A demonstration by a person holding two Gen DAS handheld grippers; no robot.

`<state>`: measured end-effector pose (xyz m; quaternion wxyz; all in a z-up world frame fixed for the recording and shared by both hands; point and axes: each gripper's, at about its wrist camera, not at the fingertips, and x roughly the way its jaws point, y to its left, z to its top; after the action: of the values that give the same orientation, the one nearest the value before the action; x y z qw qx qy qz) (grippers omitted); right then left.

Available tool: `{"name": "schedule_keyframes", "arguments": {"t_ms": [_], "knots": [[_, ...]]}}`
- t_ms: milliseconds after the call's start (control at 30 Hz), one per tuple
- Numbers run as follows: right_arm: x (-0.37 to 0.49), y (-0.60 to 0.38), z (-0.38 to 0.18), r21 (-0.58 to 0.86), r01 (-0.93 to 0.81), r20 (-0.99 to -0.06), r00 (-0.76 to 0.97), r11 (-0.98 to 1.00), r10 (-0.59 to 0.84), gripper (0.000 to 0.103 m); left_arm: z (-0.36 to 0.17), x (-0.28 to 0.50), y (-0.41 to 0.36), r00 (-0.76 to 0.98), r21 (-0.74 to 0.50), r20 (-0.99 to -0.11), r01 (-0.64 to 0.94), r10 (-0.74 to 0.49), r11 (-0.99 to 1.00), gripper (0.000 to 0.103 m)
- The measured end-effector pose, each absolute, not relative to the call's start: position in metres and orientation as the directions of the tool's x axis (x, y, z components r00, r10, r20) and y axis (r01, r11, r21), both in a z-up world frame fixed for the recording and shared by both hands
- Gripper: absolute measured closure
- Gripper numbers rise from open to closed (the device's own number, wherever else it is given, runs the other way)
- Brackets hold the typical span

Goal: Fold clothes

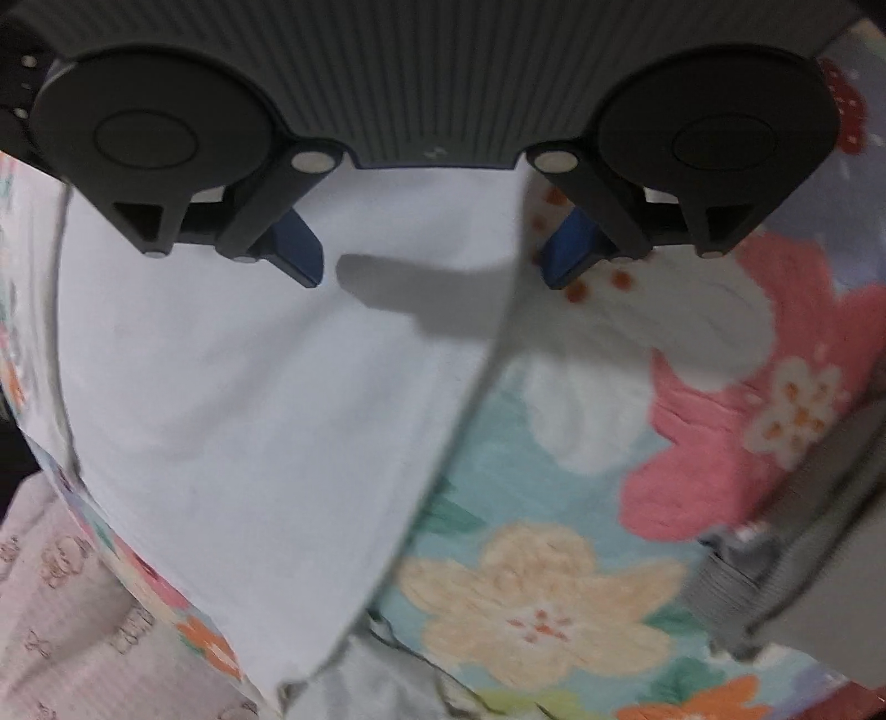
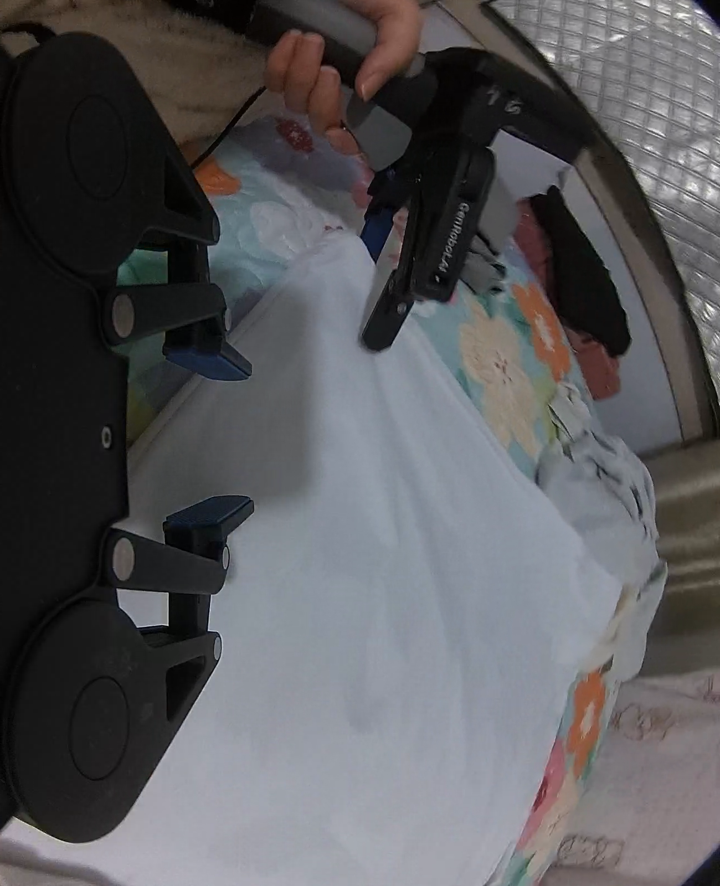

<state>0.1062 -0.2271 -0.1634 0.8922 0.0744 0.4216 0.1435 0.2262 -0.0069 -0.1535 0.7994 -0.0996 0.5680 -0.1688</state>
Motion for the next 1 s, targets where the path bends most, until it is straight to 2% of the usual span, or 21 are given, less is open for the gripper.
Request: {"name": "schedule_keyframes", "arguments": {"t_ms": [67, 100, 133, 167, 200, 333, 633, 767, 867, 1000], "knots": [[0.108, -0.223, -0.168, 0.271, -0.187, -0.731, 0.598, 0.944, 0.329, 0.051, -0.152, 0.223, -0.006, 0.3, -0.394, -0.853, 0.166, -0.427, 0.904, 0.019], [0.109, -0.222, -0.17, 0.28, -0.183, -0.731, 0.596, 0.942, 0.333, 0.051, -0.151, 0.222, -0.005, 0.298, -0.424, -0.838, 0.173, -0.457, 0.889, 0.04], [0.108, -0.224, -0.171, 0.289, -0.177, -0.729, 0.596, 0.941, 0.336, 0.05, -0.149, 0.221, -0.003, 0.316, -0.443, -0.824, 0.162, -0.471, 0.882, 0.071], [0.107, -0.226, -0.173, 0.307, -0.168, -0.726, 0.596, 0.937, 0.344, 0.05, -0.148, 0.221, -0.002, 0.342, -0.432, -0.82, 0.156, -0.459, 0.888, 0.086], [0.106, -0.231, -0.174, 0.346, -0.152, -0.716, 0.595, 0.926, 0.365, 0.05, -0.147, 0.223, -0.003, 0.364, -0.399, -0.825, 0.166, -0.432, 0.902, 0.094], [0.098, -0.252, -0.179, 0.483, -0.07, -0.673, 0.608, 0.873, 0.421, 0.05, -0.146, 0.224, -0.011, 0.376, -0.396, -0.81, 0.214, -0.449, 0.893, 0.097], [0.063, -0.296, -0.162, 0.445, 0.025, -0.646, 0.702, 0.895, 0.301, 0.049, -0.12, 0.221, -0.046, 0.364, -0.591, -0.637, 0.335, -0.68, 0.734, 0.098], [0.054, -0.337, -0.15, 0.441, 0.133, -0.635, 0.745, 0.888, 0.204, 0.049, -0.08, 0.199, -0.121, 0.269, -0.591, -0.567, 0.526, -0.779, 0.612, 0.099], [0.028, -0.384, -0.134, 0.448, 0.225, -0.604, 0.79, 0.865, 0.107, 0.049, -0.049, 0.165, -0.197, 0.116, -0.598, -0.513, 0.663, -0.851, 0.451, 0.1], [-0.028, -0.436, -0.12, 0.434, 0.368, -0.576, 0.815, 0.822, -0.06, 0.049, -0.042, 0.115, -0.304, -0.068, -0.593, -0.512, 0.749, -0.856, 0.296, 0.1]]}}
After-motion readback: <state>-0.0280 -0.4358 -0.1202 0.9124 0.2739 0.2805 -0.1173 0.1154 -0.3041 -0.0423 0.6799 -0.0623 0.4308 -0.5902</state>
